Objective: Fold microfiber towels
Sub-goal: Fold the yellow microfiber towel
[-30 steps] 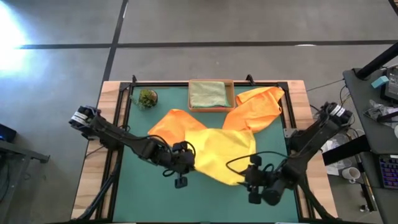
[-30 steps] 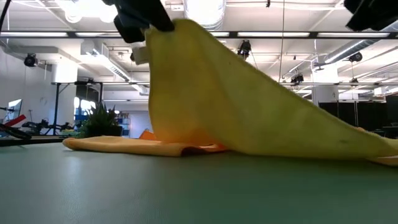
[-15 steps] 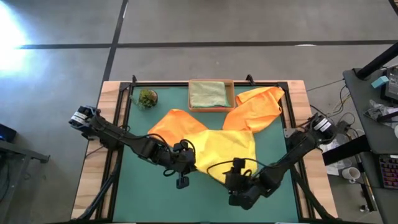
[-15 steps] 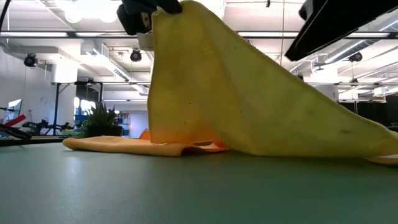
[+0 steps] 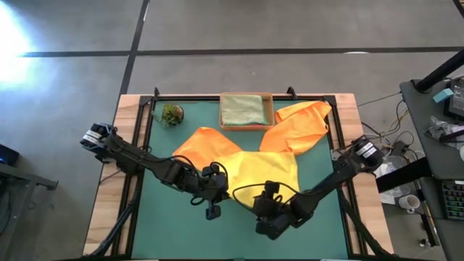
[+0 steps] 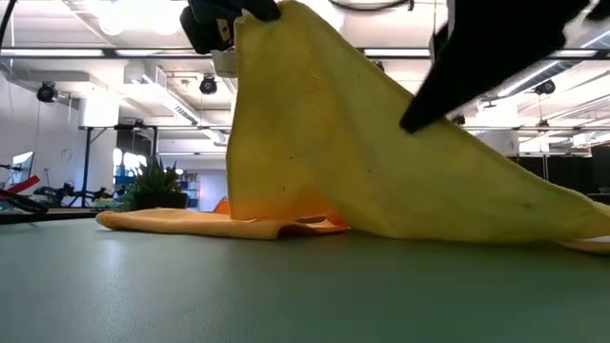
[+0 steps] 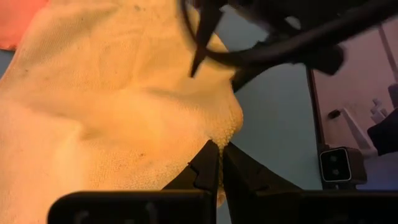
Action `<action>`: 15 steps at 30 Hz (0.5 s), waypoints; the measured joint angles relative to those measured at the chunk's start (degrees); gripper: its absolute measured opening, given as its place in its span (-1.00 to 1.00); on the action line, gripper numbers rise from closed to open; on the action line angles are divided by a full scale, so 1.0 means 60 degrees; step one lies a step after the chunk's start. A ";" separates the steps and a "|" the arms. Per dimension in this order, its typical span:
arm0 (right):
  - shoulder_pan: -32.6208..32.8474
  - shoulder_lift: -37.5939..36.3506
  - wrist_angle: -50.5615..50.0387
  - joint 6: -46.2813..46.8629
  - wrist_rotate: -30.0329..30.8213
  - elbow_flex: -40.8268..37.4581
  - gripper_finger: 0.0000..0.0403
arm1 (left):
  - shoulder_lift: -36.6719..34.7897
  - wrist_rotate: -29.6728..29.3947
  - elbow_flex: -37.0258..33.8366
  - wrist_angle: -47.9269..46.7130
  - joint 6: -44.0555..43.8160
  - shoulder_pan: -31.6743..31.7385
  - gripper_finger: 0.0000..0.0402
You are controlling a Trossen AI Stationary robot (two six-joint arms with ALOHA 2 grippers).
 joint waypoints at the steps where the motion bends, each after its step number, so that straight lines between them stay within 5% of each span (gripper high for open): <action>1: -0.0027 0.0072 -0.0042 0.0153 0.0002 -0.0030 -0.03 | -0.0024 0.0000 0.0000 -0.0001 0.0000 -0.0002 -1.00; 15: 0.0076 0.0278 -0.3037 0.2361 -0.0300 0.0053 -0.37 | -0.0853 0.0040 0.0372 -0.1168 -0.0007 0.0007 -1.00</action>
